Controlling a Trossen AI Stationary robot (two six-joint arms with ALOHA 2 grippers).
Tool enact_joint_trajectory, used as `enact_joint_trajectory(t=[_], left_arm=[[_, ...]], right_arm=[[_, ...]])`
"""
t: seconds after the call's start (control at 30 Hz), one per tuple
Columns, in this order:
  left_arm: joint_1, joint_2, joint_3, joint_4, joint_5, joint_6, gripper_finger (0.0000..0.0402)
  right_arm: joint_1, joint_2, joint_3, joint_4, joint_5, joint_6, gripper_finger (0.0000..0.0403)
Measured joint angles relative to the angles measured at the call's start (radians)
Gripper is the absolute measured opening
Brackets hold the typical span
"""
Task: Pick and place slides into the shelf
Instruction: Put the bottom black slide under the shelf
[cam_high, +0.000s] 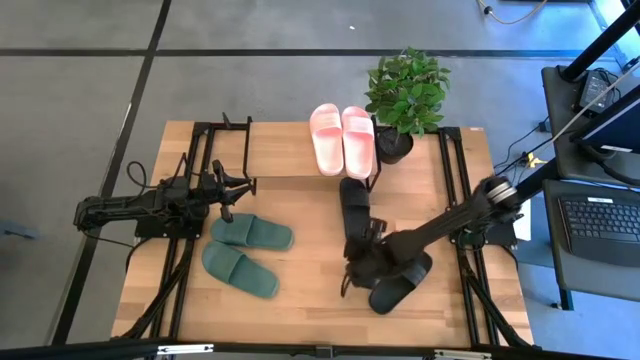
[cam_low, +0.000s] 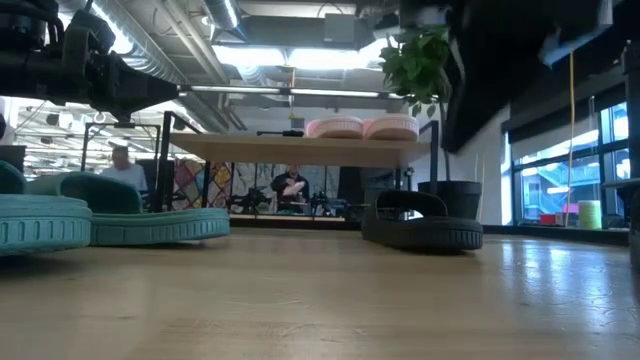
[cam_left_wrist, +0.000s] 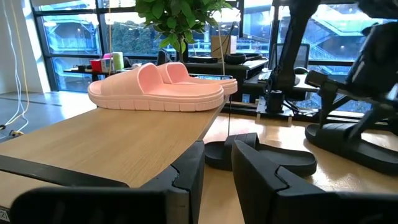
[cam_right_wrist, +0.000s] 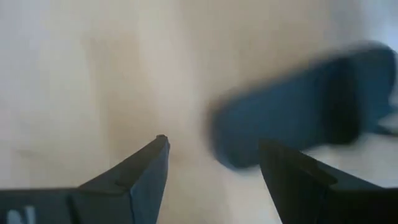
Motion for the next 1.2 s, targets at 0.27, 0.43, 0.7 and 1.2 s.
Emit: enact_joint_trajectory(t=[0.27, 0.43, 0.7, 1.2], left_arm=[[0.0, 0.0, 0.0, 0.001, -0.001, 0.0, 0.0076], [0.0, 0.0, 0.0, 0.0, -0.002, 0.001, 0.0076], [0.0, 0.0, 0.0, 0.0, -0.003, 0.001, 0.0076], [0.0, 0.0, 0.0, 0.0, -0.003, 0.001, 0.0076]], right_arm=[[0.0, -0.081, -0.162, 0.307, -0.114, -0.404, 0.0244], [-0.018, -0.074, -0.185, 0.303, -0.199, -0.284, 0.0244], [-0.101, -0.073, -0.363, 0.488, -0.388, -0.248, 0.0244], [-0.217, -0.073, -0.414, 0.508, -0.301, -0.301, 0.0244]])
